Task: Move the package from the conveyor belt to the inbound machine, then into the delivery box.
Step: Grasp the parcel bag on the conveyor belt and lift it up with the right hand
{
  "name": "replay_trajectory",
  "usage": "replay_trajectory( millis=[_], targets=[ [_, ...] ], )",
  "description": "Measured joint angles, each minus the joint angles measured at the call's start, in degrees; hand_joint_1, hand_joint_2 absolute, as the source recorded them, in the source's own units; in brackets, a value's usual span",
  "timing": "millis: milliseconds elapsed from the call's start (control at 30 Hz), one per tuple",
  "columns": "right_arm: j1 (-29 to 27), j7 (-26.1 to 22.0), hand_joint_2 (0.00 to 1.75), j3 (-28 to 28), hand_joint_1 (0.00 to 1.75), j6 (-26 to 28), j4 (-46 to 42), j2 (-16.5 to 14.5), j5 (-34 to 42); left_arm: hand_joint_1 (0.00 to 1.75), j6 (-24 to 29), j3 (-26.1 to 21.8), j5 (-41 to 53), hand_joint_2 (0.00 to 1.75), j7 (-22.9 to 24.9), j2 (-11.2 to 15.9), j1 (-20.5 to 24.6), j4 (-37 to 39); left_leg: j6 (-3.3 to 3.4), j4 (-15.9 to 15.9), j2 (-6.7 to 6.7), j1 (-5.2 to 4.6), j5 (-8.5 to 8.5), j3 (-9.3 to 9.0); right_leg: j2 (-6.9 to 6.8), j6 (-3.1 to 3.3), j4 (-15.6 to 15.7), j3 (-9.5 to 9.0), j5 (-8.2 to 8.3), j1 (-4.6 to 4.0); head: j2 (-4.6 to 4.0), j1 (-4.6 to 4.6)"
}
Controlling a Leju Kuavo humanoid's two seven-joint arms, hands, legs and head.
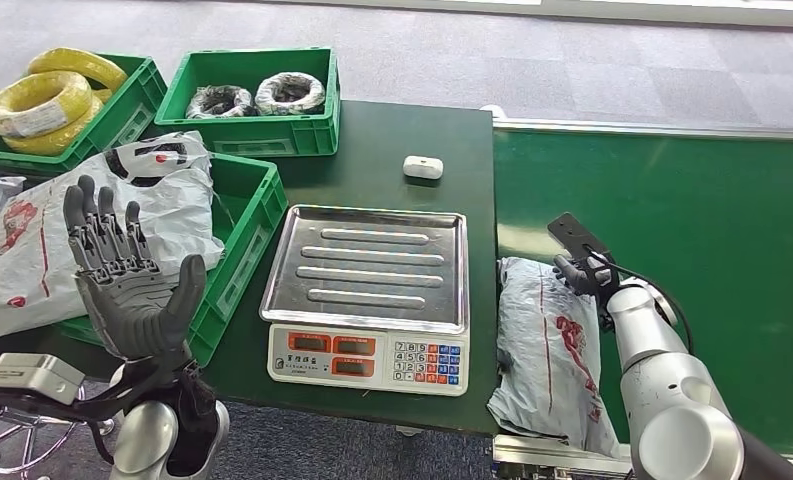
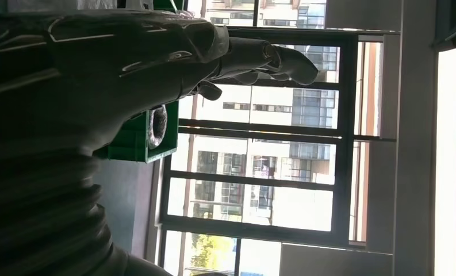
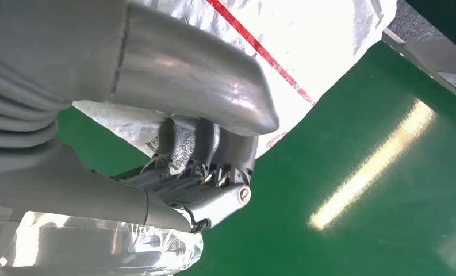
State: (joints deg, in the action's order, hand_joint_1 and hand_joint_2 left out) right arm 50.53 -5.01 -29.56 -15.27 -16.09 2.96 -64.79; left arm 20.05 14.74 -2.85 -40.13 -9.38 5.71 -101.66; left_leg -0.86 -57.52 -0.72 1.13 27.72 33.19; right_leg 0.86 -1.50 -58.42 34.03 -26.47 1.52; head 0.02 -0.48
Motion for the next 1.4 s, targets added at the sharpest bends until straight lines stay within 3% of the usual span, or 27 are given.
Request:
replay_trajectory(
  millis=[633, 967, 1133, 1167, 1267, 1300, 1400],
  targets=[
    [1.2, -3.1, 1.75, 1.8, 1.75, 3.5, -0.2, -1.2, 1.9, 0.00, 1.5, -0.1, 0.7, 1.75, 0.0, 0.6, -2.1, -2.1, 0.00, 0.0, 0.01, 0.00, 0.00, 0.00, 0.00, 0.00, 0.0, 0.00, 0.00, 0.00, 0.00, 0.00],
    [2.4, -8.5, 1.75, 2.0, 1.75, 17.3, -3.9, -3.2, 6.8, 0.00, 4.0, -0.1, 1.7, 1.75, 0.0, 0.6, -3.8, -4.5, 0.00, 0.0, 0.02, 0.00, 0.00, 0.00, 0.01, 0.00, 0.0, 0.00, 0.00, 0.00, 0.00, -0.01],
    [2.9, -8.5, 1.75, 2.3, 1.75, 18.5, -5.6, -3.9, 6.5, 0.00, 4.0, -0.1, 1.7, 1.75, 0.0, 0.5, -4.2, -5.1, 0.00, 0.0, 0.02, 0.00, 0.00, -0.01, 0.00, 0.00, 0.0, -0.01, 0.00, 0.00, 0.00, 0.00],
    [2.9, -8.5, 1.75, 2.3, 1.43, 18.5, -5.8, -4.1, 6.4, 0.00, 4.0, -0.1, 1.7, 1.75, 0.0, 0.5, -4.2, -5.1, 0.00, 0.0, 0.02, 0.00, -0.01, -0.01, 0.00, 0.00, 0.0, -0.01, 0.00, 0.00, 0.00, -0.01],
    [2.9, -8.3, 1.75, 2.4, 0.12, 18.7, -6.2, -4.3, 6.2, 0.00, 4.0, -0.1, 1.7, 1.75, 0.0, 0.5, -4.4, -5.2, 0.01, 0.0, 0.02, 0.00, -0.01, -0.01, 0.00, 0.00, 0.0, 0.00, 0.00, 0.00, 0.00, -0.01],
    [2.9, -7.7, 1.75, 2.6, 0.00, 18.8, -6.2, -4.3, 5.8, 0.00, 3.9, -0.1, 1.7, 1.75, 0.0, 0.5, -4.4, -5.2, 0.01, 0.0, 0.02, 0.00, -0.01, -0.01, 0.00, 0.00, 0.0, 0.00, 0.00, 0.00, 0.00, -0.01],
    [2.9, -3.8, 1.75, 3.6, 0.00, 18.6, -6.3, -4.5, 3.4, 0.00, 3.1, -0.1, 1.7, 1.75, 0.0, 0.4, -4.1, -5.1, 0.01, 0.0, 0.02, 0.00, -0.01, -0.01, 0.00, 0.00, 0.0, 0.00, 0.00, 0.00, 0.00, 0.00]
  ],
)
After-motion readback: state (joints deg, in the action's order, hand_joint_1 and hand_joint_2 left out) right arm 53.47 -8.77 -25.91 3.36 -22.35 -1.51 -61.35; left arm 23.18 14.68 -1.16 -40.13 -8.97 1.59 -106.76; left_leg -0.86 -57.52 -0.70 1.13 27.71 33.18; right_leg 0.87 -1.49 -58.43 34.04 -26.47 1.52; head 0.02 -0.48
